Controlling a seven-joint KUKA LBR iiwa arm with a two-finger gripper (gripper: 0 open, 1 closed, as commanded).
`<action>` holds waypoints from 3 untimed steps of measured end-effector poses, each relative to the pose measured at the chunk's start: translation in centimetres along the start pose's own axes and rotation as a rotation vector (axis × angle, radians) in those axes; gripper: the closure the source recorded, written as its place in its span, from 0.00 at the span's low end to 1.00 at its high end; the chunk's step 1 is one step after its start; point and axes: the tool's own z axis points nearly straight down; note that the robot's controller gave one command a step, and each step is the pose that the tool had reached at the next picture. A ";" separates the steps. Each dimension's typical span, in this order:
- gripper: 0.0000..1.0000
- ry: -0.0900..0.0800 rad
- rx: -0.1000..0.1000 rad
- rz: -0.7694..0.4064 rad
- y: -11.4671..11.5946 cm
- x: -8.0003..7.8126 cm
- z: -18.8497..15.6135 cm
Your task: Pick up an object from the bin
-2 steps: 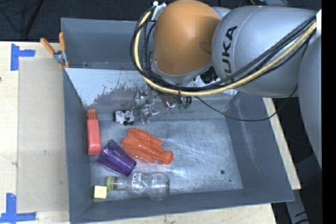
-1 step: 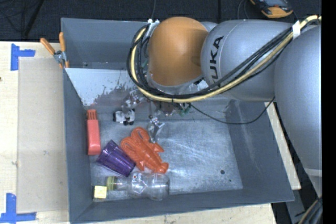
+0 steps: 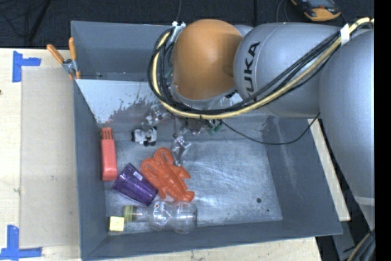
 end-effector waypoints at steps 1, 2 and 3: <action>0.00 -0.001 0.003 -0.207 2.3 -1.1 0.9; 0.00 -0.003 0.002 -0.429 0.0 -0.1 7.2; 0.00 -0.006 0.003 -0.429 -0.2 0.0 7.0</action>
Offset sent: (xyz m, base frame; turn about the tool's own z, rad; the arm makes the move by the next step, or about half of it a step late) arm 0.0009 -0.0067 -0.0783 -0.4305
